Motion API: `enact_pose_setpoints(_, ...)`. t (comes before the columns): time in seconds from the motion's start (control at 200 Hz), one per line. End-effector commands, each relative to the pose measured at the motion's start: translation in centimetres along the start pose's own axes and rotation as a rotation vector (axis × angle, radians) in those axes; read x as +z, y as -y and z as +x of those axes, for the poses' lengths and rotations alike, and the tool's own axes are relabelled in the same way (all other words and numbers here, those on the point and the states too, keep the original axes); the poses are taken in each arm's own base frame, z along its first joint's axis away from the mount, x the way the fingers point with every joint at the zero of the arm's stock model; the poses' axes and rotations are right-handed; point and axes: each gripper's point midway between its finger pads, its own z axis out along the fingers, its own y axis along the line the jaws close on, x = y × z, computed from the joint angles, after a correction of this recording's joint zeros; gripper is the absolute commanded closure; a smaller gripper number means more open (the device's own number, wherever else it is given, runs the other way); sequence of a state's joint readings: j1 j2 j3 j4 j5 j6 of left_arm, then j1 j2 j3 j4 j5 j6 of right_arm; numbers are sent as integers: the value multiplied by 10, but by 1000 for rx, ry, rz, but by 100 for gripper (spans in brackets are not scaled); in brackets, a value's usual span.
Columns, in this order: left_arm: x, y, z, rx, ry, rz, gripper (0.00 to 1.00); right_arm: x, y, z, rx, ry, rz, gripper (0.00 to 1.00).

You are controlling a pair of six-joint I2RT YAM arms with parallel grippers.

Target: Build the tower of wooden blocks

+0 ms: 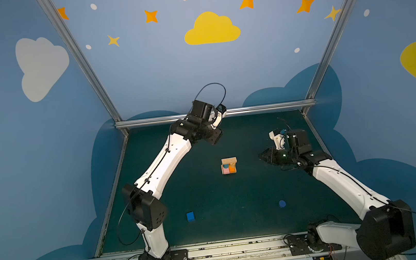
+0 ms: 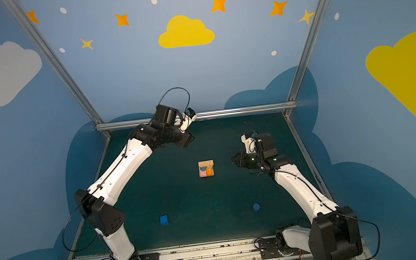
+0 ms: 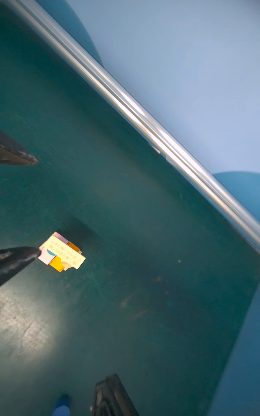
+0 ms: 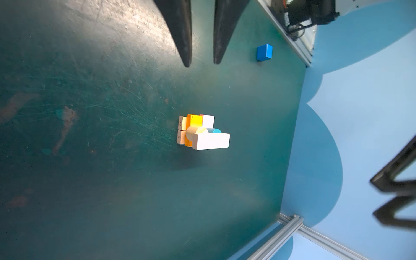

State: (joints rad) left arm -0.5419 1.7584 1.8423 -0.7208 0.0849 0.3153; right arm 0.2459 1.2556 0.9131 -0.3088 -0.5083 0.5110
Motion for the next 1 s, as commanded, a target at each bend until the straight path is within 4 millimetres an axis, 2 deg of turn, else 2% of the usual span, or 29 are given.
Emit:
enact_pose_setpoints(0.0,-12,-7,-17,-201,162,-21,41,3,-9,-15,17,13,-99,75)
enact_pose_setpoints(0.205,-38,-15,7,-372,243,-65,36,26,2,-15,80,-38,-162,60)
enact_pose_setpoints(0.34,-50,-30,29,-507,277,-134,29,43,7,-13,116,-70,-200,56)
enact_pose_setpoints(0.471,-57,-33,47,-587,301,-142,27,57,10,-13,151,-92,-240,55)
enact_pose_setpoints(0.636,-59,-34,65,-659,319,-151,26,77,10,-11,170,-125,-264,54)
enact_pose_setpoints(0.841,-52,-31,82,-687,304,-140,26,105,4,0,179,-187,-275,50)
enact_pose_setpoints(0.991,-48,-32,86,-688,296,-145,26,118,-3,6,174,-213,-276,38)
